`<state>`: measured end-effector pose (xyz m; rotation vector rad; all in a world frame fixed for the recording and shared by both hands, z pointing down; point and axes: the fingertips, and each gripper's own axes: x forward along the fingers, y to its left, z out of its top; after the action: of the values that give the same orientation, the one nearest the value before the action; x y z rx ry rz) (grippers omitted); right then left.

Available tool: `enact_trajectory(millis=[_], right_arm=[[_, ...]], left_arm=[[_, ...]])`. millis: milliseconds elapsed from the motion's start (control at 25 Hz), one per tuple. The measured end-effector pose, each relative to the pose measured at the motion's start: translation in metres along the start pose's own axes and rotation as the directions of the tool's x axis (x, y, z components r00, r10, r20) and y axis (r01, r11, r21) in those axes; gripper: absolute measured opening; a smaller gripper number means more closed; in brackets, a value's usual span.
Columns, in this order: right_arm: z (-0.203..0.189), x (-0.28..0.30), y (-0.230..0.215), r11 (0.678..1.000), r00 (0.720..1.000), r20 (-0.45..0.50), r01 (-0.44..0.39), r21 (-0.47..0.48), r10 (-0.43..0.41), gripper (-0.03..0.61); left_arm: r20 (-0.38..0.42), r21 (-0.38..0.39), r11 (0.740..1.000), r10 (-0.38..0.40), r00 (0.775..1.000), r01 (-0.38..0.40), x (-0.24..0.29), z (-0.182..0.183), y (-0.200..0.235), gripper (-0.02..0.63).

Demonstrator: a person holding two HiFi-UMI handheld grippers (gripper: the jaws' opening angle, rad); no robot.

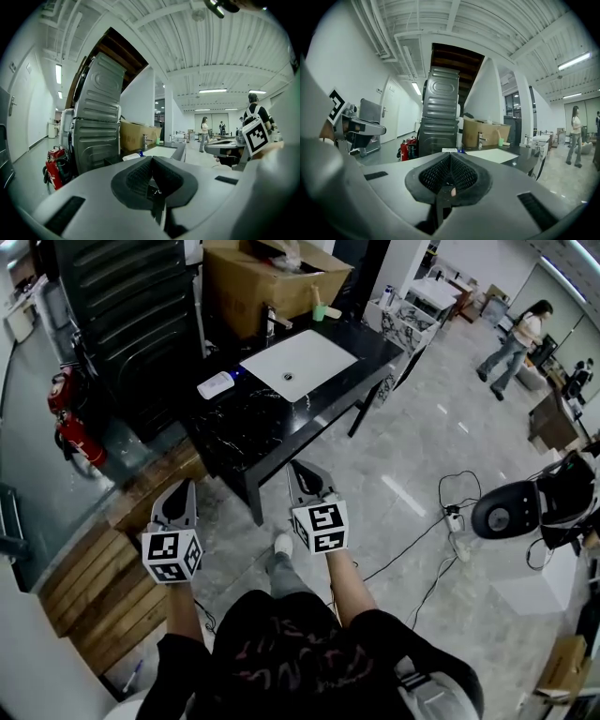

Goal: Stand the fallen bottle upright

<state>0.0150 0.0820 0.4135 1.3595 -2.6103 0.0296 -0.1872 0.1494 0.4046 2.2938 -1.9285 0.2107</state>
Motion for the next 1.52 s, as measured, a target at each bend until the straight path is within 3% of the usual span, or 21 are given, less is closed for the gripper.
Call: enact_trajectory(millis=[440, 760, 1120, 1520], right_arm=[[-0.014, 0.132, -0.069, 0.997, 0.997, -0.057, -0.049, 0.051, 0.052, 0.014], [-0.012, 0.23, -0.125, 0.99, 0.989, -0.069, -0.124, 0.073, 0.129, 0.014], [-0.013, 0.269, -0.159, 0.981, 0.982, -0.073, -0.165, 0.105, 0.173, 0.014], [-0.016, 0.293, -0.18, 0.985, 0.987, -0.082, -0.131, 0.113, 0.141, 0.014]], left_arm=[[-0.102, -0.001, 1.0, 0.023, 0.994, -0.023, 0.133, -0.009, 0.037, 0.015], [-0.155, 0.026, 0.998, 0.067, 0.986, -0.064, 0.231, 0.003, 0.05, 0.015], [-0.198, 0.047, 0.996, 0.088, 0.976, -0.081, 0.28, 0.011, 0.048, 0.017], [-0.183, 0.05, 0.997, 0.062, 0.981, -0.054, 0.317, 0.021, 0.058, 0.016]])
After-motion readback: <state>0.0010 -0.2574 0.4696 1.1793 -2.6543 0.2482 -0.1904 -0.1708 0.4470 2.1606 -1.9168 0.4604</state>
